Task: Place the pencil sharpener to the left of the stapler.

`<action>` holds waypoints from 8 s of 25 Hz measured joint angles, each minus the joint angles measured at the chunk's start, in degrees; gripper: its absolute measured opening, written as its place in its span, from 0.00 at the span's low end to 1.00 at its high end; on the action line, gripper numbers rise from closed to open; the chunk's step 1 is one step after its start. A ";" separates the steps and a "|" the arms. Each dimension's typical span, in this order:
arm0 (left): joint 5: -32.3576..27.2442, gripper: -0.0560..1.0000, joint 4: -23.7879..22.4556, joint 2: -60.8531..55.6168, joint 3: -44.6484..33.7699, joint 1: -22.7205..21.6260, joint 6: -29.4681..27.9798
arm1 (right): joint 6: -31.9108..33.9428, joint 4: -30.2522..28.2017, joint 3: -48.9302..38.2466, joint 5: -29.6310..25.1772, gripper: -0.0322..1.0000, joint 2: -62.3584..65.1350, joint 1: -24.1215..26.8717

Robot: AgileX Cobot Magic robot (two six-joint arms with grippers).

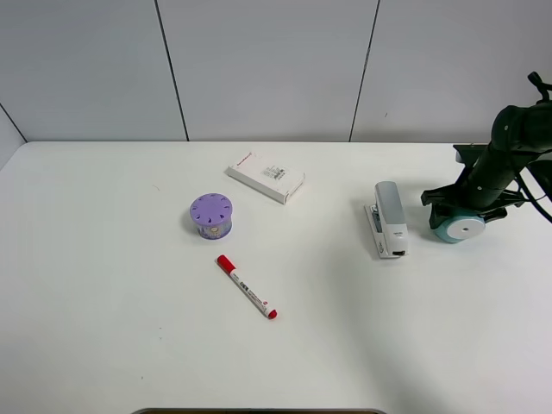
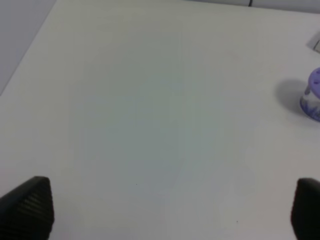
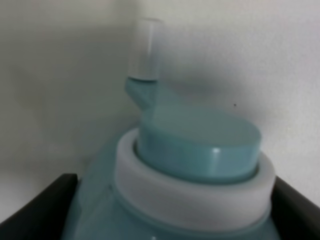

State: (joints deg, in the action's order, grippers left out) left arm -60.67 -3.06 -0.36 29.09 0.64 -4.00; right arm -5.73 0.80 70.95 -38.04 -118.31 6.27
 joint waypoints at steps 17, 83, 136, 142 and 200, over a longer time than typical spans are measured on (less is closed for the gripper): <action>0.00 0.96 0.00 0.00 0.00 0.00 0.00 | 0.00 -0.12 -0.10 -0.28 0.69 1.54 0.00; 0.00 0.96 0.00 0.00 0.00 0.00 0.00 | 23.12 4.74 21.92 -16.88 0.69 -0.10 -32.52; 0.00 0.96 0.00 0.00 0.00 0.00 0.00 | 22.51 5.95 22.03 -10.72 0.91 -11.78 -33.22; 0.00 0.96 0.00 0.00 0.00 0.00 0.00 | 22.51 6.01 22.03 -10.67 0.91 -11.70 -33.39; 0.00 0.96 0.00 0.00 0.00 0.00 0.00 | 14.56 -12.63 22.03 -28.33 0.91 52.12 -27.44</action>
State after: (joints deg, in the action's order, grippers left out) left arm -60.67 -3.06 -0.36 29.09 0.64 -4.00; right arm 8.83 -11.83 92.98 -66.37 -66.19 -21.17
